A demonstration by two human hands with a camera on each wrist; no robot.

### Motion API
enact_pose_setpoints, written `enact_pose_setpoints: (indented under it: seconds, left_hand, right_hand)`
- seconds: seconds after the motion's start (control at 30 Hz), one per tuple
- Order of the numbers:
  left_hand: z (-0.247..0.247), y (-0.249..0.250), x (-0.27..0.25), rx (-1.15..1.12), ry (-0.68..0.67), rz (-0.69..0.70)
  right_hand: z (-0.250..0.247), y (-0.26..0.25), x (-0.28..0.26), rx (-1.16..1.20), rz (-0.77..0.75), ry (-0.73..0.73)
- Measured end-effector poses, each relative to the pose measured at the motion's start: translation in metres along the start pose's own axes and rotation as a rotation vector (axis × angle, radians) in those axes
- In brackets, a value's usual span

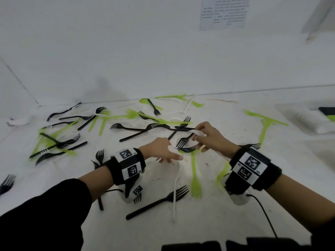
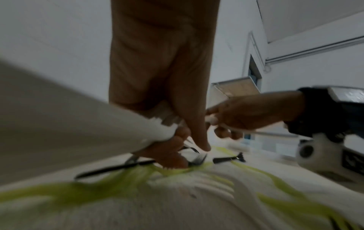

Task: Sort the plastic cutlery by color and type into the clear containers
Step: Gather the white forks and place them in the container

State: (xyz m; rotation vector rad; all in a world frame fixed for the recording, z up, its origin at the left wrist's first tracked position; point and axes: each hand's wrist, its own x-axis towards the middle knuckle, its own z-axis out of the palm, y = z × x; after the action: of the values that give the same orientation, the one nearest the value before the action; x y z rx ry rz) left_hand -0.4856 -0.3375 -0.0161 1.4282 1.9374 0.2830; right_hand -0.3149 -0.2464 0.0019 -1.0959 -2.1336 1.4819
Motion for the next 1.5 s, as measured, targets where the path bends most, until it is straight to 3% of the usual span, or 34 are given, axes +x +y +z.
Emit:
enact_pose_setpoints:
  seconds: [0.2, 0.27, 0.37, 0.47, 0.57, 0.67, 0.83, 0.93, 1.1, 1.3, 1.43, 1.5]
  left_hand:
    - [0.010, 0.007, 0.000, -0.005, -0.031, 0.016]
    - [0.004, 0.010, -0.006, -0.173, -0.061, 0.055]
    - [-0.010, 0.018, -0.016, -0.421, 0.072, 0.113]
    - [-0.028, 0.024, -0.022, -0.779, 0.032, 0.202]
    - [-0.042, 0.034, -0.029, -1.153, 0.051, 0.205]
    - [-0.045, 0.037, -0.034, -1.314, 0.098, 0.221]
    - [-0.032, 0.027, -0.029, -1.278, 0.184, 0.166]
    - [-0.028, 0.022, -0.033, -1.178, 0.226, 0.205]
    - [-0.030, 0.012, -0.034, -1.262, 0.129, 0.300]
    - [-0.034, 0.011, -0.038, -1.264, 0.310, 0.271]
    - [-0.036, 0.008, -0.034, -1.282, 0.439, 0.281]
    - [-0.036, 0.007, -0.034, -1.261, 0.520, 0.262]
  right_hand:
    - [0.003, 0.003, -0.013, 0.182, -0.097, 0.156]
    - [0.005, 0.004, -0.017, 0.209, -0.103, 0.182]
    - [0.007, 0.001, -0.021, 0.315, -0.083, 0.200]
    - [0.011, -0.009, -0.025, 0.422, -0.095, 0.196]
    - [0.020, -0.020, -0.027, 0.574, -0.112, 0.176]
    - [0.034, -0.029, -0.024, 0.598, -0.131, 0.132]
    - [0.051, -0.037, -0.019, 0.683, -0.146, 0.094]
    - [0.058, -0.040, -0.016, 0.704, -0.136, 0.095]
    - [0.067, -0.048, -0.012, 0.723, -0.130, 0.120]
    - [0.071, -0.046, -0.004, 0.415, -0.177, 0.182]
    - [0.078, -0.042, -0.006, 0.265, -0.158, 0.007]
    - [0.079, -0.040, -0.008, 0.127, -0.231, -0.007]
